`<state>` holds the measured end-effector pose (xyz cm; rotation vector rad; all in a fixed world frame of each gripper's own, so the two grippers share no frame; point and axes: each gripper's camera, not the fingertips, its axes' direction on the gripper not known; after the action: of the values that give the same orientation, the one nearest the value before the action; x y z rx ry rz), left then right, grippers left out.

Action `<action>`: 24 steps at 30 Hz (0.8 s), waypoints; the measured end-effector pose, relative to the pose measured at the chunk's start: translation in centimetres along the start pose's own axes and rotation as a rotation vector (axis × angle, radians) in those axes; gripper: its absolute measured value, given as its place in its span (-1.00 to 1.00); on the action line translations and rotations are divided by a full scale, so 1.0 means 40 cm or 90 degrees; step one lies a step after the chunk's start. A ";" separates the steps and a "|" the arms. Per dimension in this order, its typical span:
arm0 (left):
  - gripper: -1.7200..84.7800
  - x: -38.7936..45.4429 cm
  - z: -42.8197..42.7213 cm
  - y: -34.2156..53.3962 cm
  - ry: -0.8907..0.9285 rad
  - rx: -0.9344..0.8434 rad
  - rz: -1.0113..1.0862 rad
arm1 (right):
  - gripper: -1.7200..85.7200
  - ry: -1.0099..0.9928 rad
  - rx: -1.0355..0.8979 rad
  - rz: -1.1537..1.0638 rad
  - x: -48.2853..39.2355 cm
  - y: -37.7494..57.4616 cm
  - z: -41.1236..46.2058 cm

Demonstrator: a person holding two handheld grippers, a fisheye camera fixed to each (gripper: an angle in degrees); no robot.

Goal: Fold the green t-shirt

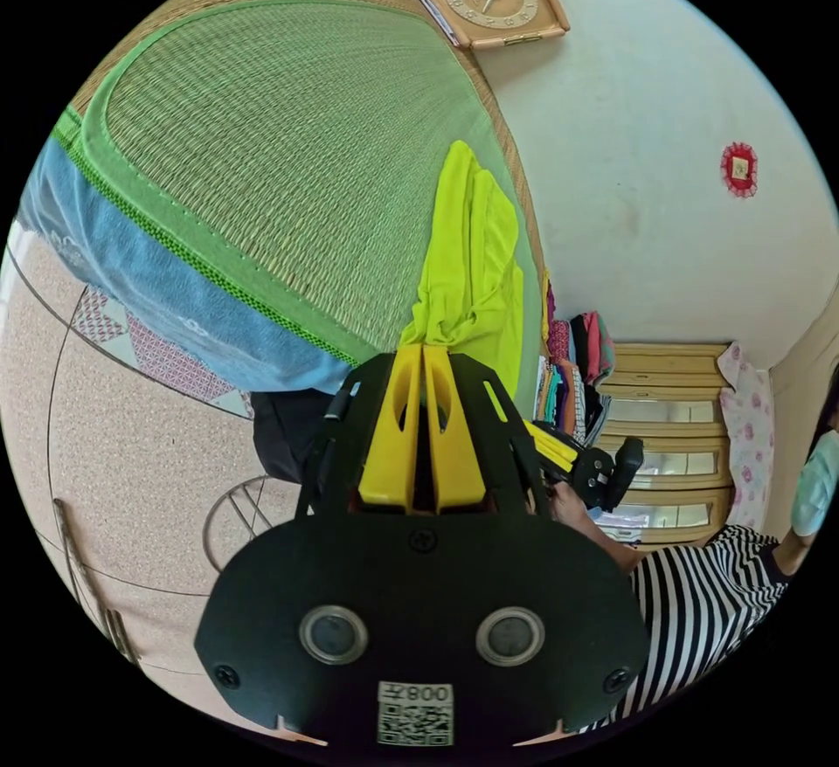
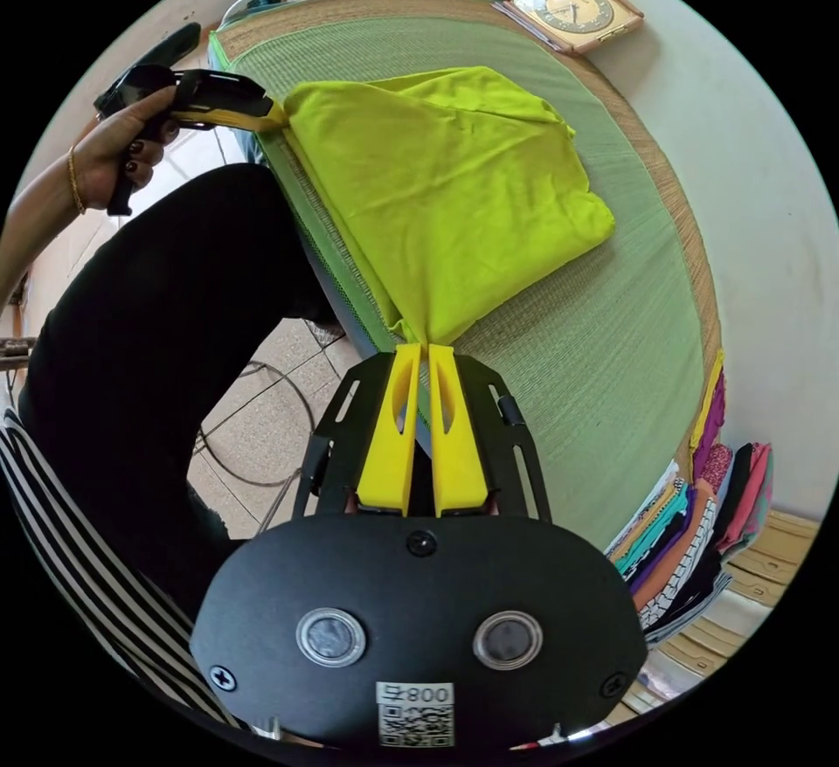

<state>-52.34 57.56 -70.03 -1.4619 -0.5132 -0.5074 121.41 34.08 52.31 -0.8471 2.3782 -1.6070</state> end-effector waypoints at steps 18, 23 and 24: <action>-0.96 0.214 0.093 0.042 -0.062 0.015 0.113 | -0.92 -0.007 -0.005 0.006 0.117 0.092 0.064; -0.96 0.234 0.110 0.067 -0.101 0.023 0.089 | -0.91 -0.023 0.003 0.016 0.183 0.141 0.083; -0.96 0.241 0.110 0.072 -0.104 0.026 0.092 | -0.91 -0.024 0.005 0.017 0.191 0.147 0.085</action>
<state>-43.04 61.99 -66.24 -1.4962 -0.5385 -0.2628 114.33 28.87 47.06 -0.8336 2.3459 -1.5750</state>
